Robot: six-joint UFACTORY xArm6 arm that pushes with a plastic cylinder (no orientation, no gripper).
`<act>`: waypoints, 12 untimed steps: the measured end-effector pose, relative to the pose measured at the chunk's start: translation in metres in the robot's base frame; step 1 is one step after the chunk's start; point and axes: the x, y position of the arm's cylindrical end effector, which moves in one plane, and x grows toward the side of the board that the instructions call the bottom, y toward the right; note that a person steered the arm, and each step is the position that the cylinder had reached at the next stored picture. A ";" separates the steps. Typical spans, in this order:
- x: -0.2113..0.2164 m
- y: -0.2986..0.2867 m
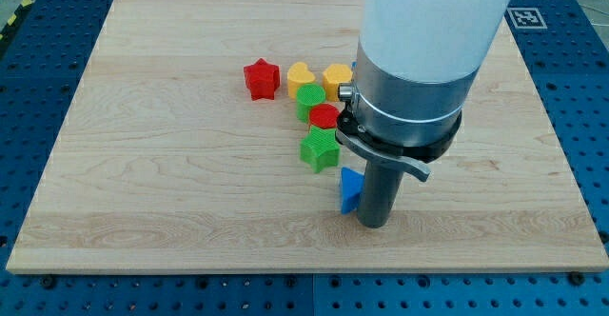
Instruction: Adjust blue triangle to the bottom of green star
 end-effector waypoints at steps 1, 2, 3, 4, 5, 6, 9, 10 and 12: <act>0.000 -0.016; -0.001 -0.027; -0.003 -0.027; -0.003 -0.017; -0.003 -0.002; -0.003 0.002; -0.012 -0.001; -0.012 0.000; -0.012 -0.007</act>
